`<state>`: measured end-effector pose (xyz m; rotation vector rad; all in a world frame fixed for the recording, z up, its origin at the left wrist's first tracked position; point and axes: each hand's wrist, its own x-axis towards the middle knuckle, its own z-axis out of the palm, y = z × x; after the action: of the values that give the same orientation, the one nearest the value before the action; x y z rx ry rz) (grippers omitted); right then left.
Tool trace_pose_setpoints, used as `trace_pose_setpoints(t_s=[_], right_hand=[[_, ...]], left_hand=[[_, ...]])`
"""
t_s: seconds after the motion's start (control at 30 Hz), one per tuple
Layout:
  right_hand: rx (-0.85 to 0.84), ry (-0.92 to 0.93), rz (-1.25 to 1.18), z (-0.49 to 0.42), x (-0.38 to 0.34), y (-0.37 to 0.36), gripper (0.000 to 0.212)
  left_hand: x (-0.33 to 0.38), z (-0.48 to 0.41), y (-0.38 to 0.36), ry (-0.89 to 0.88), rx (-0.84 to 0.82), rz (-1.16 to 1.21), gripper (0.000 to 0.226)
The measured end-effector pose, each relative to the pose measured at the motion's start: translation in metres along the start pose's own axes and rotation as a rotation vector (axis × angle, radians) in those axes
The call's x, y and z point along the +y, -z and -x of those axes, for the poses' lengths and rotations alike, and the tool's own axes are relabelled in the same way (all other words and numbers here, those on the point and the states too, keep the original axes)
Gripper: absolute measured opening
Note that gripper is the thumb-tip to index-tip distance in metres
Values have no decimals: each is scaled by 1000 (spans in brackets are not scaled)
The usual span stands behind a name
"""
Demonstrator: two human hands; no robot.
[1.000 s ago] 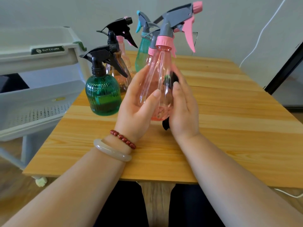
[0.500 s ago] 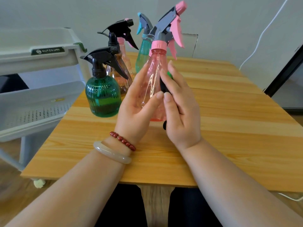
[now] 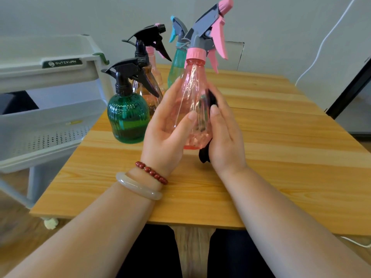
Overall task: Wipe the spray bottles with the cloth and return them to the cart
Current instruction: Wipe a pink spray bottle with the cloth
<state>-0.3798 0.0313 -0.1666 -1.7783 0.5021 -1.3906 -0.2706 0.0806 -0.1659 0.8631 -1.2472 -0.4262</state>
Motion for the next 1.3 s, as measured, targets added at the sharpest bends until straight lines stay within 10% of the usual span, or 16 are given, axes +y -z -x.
trace_pose_setpoints(t_s=[0.57, 1.3], right_hand=[[192, 258, 355, 5, -2, 2, 42], [-90, -205, -76, -1, -42, 20, 60]], left_hand=[[1, 1, -5, 10, -84, -86, 72], [35, 0, 7, -55, -143, -559, 65]])
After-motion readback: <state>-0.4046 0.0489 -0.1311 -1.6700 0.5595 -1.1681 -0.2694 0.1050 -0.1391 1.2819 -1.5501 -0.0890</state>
